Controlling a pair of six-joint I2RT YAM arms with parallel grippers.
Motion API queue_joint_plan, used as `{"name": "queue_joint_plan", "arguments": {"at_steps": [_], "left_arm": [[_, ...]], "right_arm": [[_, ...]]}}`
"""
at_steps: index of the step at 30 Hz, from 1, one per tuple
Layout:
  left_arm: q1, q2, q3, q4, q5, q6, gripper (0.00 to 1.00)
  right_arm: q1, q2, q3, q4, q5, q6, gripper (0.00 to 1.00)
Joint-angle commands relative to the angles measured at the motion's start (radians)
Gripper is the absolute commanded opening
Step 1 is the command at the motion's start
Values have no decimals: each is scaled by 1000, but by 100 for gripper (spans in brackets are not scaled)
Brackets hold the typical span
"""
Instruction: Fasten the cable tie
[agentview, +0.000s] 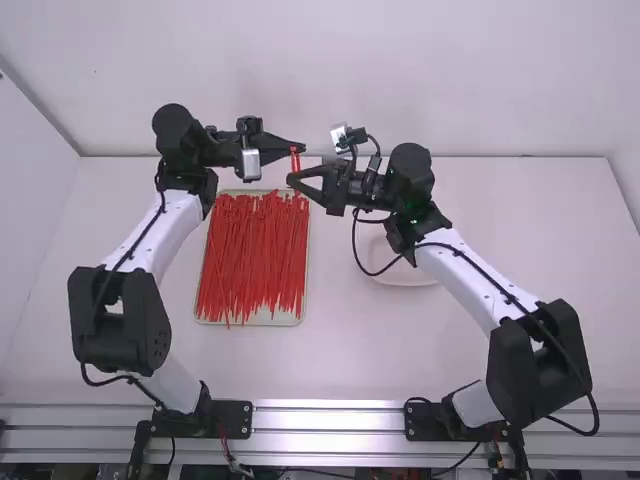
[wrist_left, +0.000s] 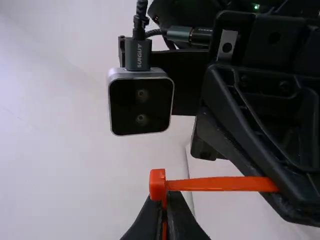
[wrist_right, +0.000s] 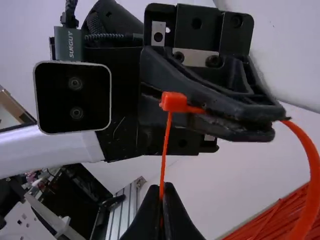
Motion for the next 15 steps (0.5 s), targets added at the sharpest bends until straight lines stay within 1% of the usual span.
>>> {"name": "queue_joint_plan", "arguments": {"at_steps": [1, 7, 15], "left_arm": [[-10, -1, -8, 6, 12, 0, 2], [-10, -1, -7, 23, 66, -1, 2], [-10, -1, -8, 5, 90, 1, 2]], "right_arm": [[0, 2, -4, 5, -2, 2, 0], [-6, 2, -4, 5, -2, 2, 0], [-8, 2, -4, 35, -3, 2, 0]]}}
